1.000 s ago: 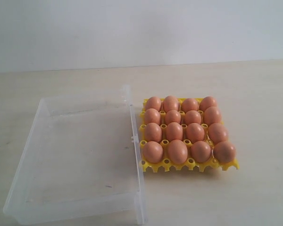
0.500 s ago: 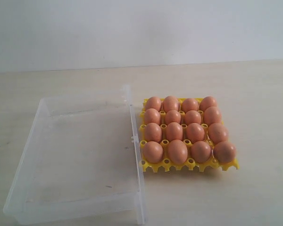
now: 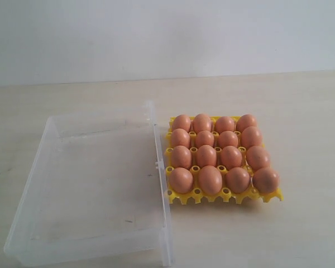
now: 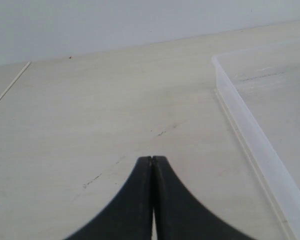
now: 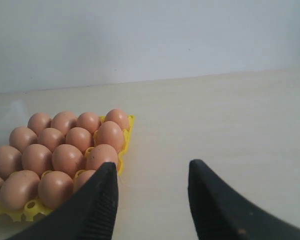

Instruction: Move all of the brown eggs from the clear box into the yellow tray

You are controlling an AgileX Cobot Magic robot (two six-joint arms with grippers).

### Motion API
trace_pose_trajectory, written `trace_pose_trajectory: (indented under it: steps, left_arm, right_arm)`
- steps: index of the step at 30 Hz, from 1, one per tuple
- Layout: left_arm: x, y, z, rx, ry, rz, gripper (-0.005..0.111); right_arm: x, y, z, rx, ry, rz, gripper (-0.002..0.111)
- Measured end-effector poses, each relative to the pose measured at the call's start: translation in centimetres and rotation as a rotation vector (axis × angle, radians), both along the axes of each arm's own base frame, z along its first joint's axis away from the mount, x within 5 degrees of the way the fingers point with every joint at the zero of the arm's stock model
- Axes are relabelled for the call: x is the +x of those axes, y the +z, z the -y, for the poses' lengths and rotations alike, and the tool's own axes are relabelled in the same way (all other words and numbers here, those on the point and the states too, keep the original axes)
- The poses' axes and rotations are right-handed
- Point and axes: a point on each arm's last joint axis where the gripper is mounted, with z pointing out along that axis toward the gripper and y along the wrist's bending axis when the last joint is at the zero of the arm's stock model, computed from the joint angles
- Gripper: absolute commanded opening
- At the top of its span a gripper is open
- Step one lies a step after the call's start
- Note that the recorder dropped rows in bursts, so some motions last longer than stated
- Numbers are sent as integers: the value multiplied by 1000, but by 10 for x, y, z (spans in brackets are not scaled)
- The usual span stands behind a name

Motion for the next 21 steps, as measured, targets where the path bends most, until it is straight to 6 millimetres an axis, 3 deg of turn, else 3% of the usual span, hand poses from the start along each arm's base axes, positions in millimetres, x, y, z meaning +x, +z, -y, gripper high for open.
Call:
trace_pose_trajectory:
  steps: [21]
  left_arm:
    - [0, 0, 0, 0, 0, 0, 0]
  right_arm:
    - [0, 0, 1, 64, -27, -8, 44]
